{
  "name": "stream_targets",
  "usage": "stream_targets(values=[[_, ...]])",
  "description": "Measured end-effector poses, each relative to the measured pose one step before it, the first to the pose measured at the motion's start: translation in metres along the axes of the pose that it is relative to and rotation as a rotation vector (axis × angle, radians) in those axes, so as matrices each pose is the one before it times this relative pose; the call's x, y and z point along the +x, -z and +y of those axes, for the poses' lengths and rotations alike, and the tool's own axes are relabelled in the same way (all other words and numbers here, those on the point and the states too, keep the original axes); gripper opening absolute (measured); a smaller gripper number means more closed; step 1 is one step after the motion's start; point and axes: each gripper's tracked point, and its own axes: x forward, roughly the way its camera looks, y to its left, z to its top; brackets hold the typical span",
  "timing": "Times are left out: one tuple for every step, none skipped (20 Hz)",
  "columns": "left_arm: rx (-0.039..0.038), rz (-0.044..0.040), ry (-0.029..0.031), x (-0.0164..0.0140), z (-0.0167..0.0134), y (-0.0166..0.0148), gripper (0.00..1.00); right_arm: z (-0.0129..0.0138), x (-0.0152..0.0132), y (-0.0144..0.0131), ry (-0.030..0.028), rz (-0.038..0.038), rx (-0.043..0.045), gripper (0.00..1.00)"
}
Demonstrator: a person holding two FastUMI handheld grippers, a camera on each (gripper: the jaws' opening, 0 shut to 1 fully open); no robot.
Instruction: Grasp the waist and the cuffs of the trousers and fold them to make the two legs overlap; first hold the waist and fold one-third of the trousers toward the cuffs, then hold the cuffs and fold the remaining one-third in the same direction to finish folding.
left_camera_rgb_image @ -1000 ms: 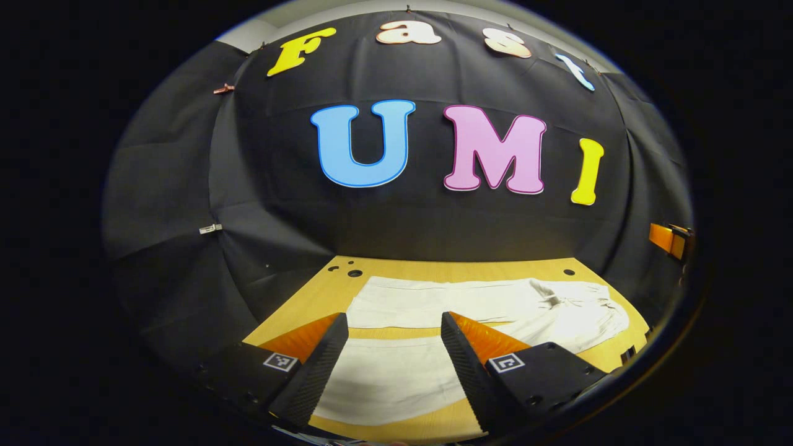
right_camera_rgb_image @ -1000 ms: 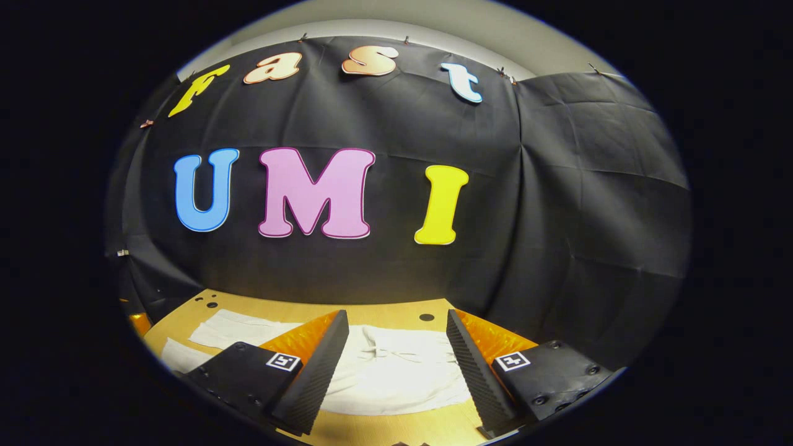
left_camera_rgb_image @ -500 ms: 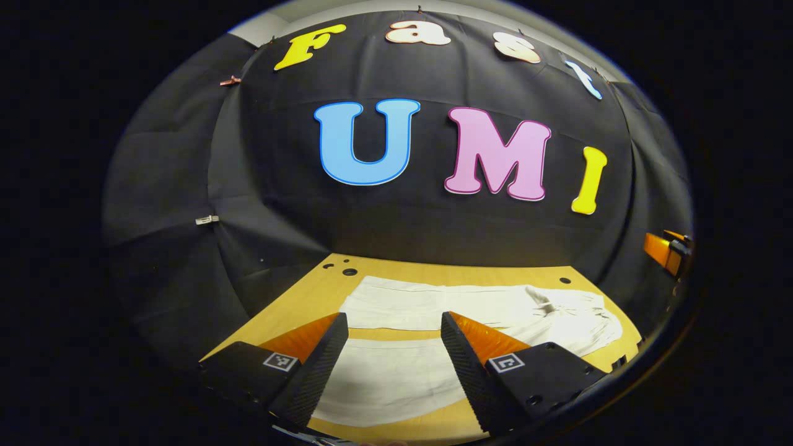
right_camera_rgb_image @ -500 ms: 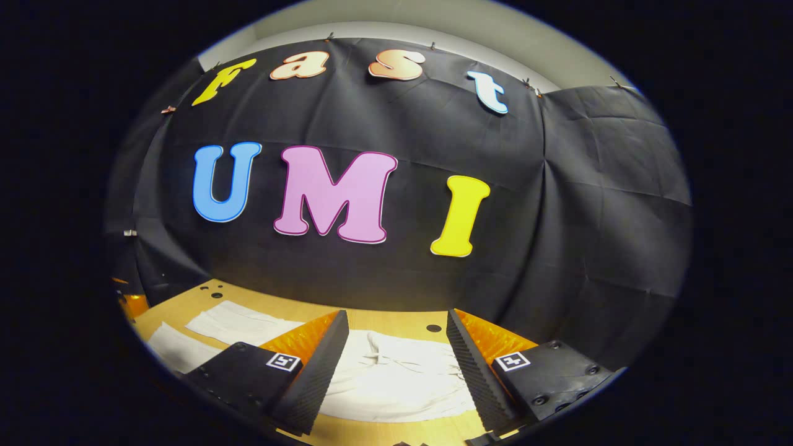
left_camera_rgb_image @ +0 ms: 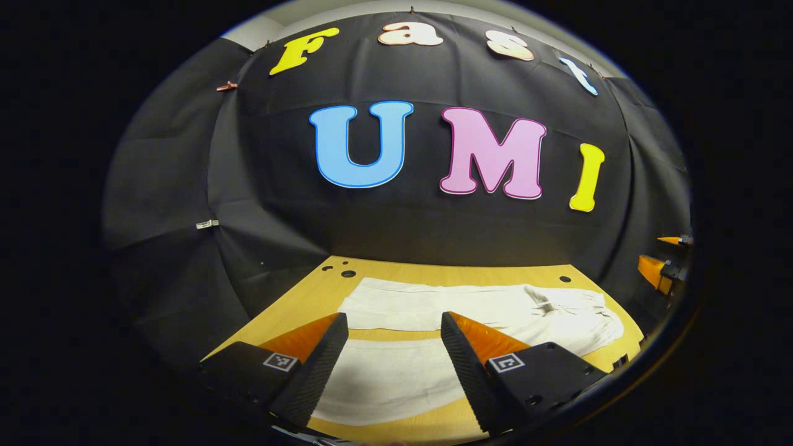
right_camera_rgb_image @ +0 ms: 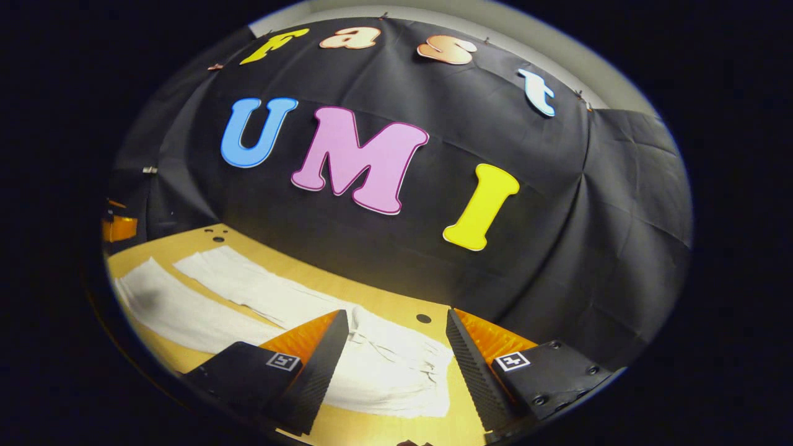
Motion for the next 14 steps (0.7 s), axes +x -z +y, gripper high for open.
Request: stream_targets(values=[[-0.00634, 0.00829, -0.00902, -0.00021, 0.00066, 0.00432, 0.96, -0.00397, 0.0023, 0.00435, -0.01729, 0.00309, -0.03891, 0.98], [-0.00842, 0.0082, -0.00797, -0.00036, 0.00079, 0.00195, 0.96, -0.00327, 0.00183, 0.00608, -0.01782, 0.00514, -0.05267, 0.98], [-0.00857, 0.00627, -0.0076, -0.00012, 0.00066, 0.00379, 0.96, -0.00655, 0.00097, 0.00619, -0.01572, 0.0041, -0.06479, 0.98], [-0.00631, 0.00464, -0.00958, -0.00056, 0.00144, 0.00139, 0.96, -0.00742, 0.00042, 0.00608, -0.02072, 0.00538, -0.06648, 0.98], [-0.0038, 0.00292, -0.01315, -0.00097, 0.00289, 0.00292, 0.96, -0.0045, 0.00143, 0.00976, -0.02186, 0.01403, -0.06133, 0.97], [-0.00351, 0.00478, -0.01332, -0.00062, 0.00275, 0.00189, 0.96, 0.0004, 0.00215, 0.01302, -0.02569, 0.01607, -0.05478, 0.98], [-0.00487, 0.00873, -0.0141, -0.00011, 0.00251, 0.00444, 0.96, 0.00175, 0.00107, 0.01182, -0.03423, 0.01415, -0.0467, 0.98], [-0.00856, 0.01304, -0.01756, 0.00044, 0.00381, 0.00347, 0.96, 0.00386, 0.00211, 0.01193, -0.03595, 0.01709, -0.05136, 0.98], [-0.01076, 0.0096, -0.01501, 0.00033, 0.00275, 0.00401, 0.96, 0.00296, 0.00149, 0.01493, -0.03556, 0.02145, -0.05771, 0.98], [-0.00838, 0.00669, -0.01356, 0.00034, 0.00274, 0.00138, 0.96, 0.00611, 0.00318, 0.01715, -0.03947, 0.0203, -0.05105, 0.99], [-0.00381, 0.00571, -0.01522, -0.00044, 0.00256, 0.00221, 0.96, 0.00877, 0.00235, 0.01424, -0.04404, 0.01881, -0.04234, 0.98], [0.00046, 0.00562, -0.01635, -0.00009, 0.00254, 0.00143, 0.96, 0.00737, -0.0015, 0.01382, -0.0358, 0.01849, -0.03439, 0.98], [0.00172, 0.0057, -0.01522, 0.00095, 0.00226, 0.00315, 0.96, 0.00607, 0.00191, 0.01416, -0.03331, 0.01775, -0.0271, 0.98], [0.00282, 0.00409, -0.01338, 0.0003, 0.00133, 0.00171, 0.96, 0.0059, 0.00482, 0.012, -0.02997, 0.0198, -0.02036, 0.98]])
